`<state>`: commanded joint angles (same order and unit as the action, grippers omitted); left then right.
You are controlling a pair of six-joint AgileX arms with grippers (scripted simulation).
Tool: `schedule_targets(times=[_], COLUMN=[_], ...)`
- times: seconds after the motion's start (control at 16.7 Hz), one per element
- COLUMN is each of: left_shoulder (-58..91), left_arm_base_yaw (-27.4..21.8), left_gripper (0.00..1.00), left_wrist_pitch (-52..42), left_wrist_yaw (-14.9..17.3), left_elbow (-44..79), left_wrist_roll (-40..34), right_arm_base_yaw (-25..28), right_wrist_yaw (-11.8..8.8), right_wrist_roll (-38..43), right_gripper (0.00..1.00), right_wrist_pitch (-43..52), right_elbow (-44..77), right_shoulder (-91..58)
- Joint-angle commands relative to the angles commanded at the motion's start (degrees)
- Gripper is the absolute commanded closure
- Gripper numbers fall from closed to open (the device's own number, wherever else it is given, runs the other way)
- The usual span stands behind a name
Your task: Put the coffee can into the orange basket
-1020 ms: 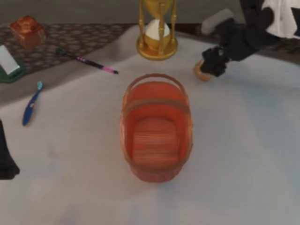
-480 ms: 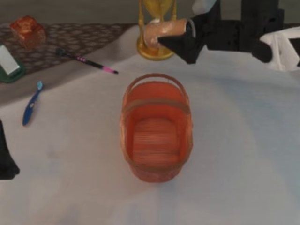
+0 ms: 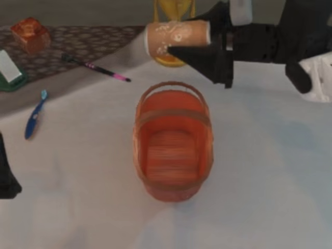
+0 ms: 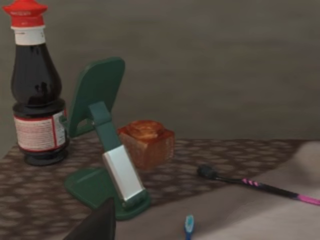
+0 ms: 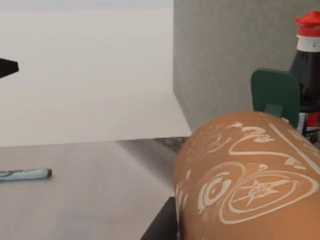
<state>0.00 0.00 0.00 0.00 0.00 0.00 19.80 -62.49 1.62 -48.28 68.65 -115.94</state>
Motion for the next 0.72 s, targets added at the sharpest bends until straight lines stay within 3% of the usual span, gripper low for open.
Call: schedule_targets(times=[0.48,0.72], left_shoulder=[0.0,0.0], left_arm_base_yaw=[0.0,0.0], left_gripper=[0.0,0.0], left_wrist_pitch=[0.0,0.0], left_wrist_yaw=[0.0,0.0], left_elbow=[0.0,0.0], left_wrist_roll=[0.0,0.0], right_arm_base_yaw=[-0.13,0.0], right_wrist_yaw=[-0.6,-0.46], right_wrist_roll=[0.28,0.13], right_gripper=[1.0,1.0], right_wrist_pitch=[-1.63,-10.35], right_elbow=[-0.41,-2.05], right_shoulder=[-0.84,-7.68])
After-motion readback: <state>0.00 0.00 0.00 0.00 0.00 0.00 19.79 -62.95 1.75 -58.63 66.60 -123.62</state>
